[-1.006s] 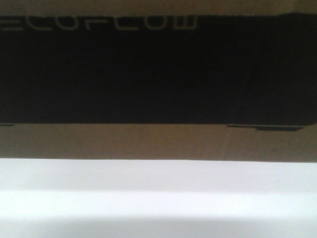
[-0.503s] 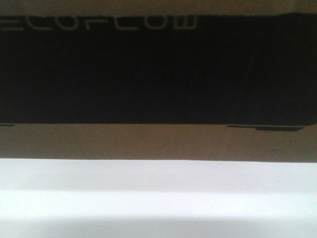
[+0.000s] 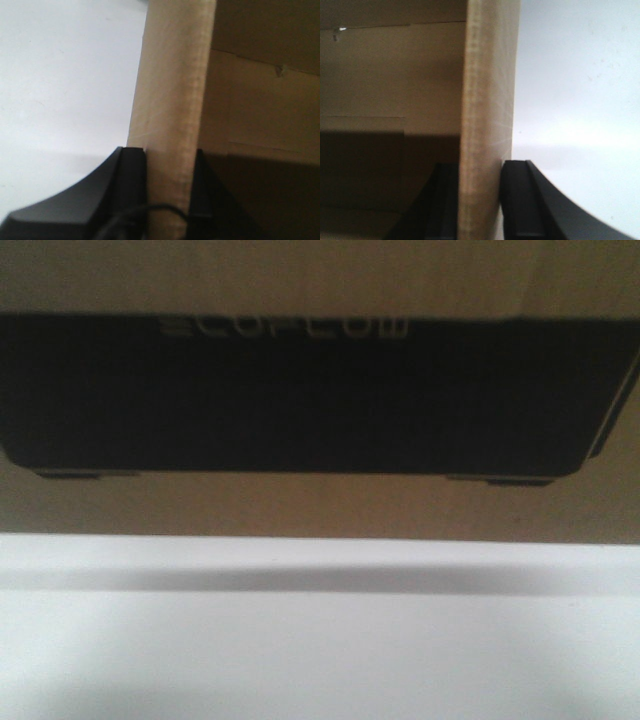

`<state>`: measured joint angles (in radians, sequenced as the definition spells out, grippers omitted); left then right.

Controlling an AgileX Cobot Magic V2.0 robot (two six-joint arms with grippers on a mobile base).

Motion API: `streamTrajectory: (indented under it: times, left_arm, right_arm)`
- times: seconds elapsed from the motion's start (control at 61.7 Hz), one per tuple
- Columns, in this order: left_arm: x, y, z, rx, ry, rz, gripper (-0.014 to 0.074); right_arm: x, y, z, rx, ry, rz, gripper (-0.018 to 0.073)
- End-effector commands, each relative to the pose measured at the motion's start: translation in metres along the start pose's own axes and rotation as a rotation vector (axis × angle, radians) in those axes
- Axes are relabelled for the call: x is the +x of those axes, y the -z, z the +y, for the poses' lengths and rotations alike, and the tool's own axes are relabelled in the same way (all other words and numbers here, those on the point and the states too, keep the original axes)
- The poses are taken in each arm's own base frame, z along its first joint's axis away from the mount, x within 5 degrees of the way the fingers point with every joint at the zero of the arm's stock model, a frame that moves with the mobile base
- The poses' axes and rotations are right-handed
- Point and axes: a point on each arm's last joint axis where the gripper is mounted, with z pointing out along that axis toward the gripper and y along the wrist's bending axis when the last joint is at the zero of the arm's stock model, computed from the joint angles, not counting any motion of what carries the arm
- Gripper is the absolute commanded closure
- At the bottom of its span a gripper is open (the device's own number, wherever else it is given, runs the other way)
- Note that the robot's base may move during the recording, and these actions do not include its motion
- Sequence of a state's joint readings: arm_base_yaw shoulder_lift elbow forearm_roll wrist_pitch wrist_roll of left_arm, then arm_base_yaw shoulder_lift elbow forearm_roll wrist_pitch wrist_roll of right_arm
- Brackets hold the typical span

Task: Grab box from left shelf to table start
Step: 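Lower the box with both grippers onto the white table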

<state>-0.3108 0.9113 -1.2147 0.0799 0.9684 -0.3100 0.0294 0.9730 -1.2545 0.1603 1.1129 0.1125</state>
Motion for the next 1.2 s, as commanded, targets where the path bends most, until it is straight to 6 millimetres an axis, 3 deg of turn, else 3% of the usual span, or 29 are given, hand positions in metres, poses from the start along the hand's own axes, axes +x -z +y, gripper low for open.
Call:
streamTrajectory:
  times: [0.0, 0.373, 0.47, 0.714, 1.184]
  left_arm:
    - [-0.037, -0.004, -0.015, 0.116, 0.057, -0.205, 0.0682]
    - [-0.084, -0.122, -0.025, 0.039, 0.022, -0.035, 0.0682]
    - [-0.089, -0.140, -0.027, 0.024, 0.029, 0.042, 0.0682]
    - [-0.091, -0.150, -0.026, 0.004, 0.000, 0.057, 0.0682]
    - [-0.091, -0.150, -0.025, -0.014, -0.017, 0.052, 0.0682]
  right_arm:
    - [-0.033, -0.021, -0.006, 0.071, 0.030, -0.103, 0.0533]
    - [-0.079, -0.100, -0.011, 0.085, 0.023, -0.067, 0.0533]
    - [-0.087, -0.115, -0.012, 0.088, 0.036, -0.053, 0.0533]
    - [-0.094, -0.132, -0.013, 0.090, 0.035, -0.043, 0.0533]
    - [-0.103, -0.132, -0.012, 0.078, 0.038, -0.138, 0.0531]
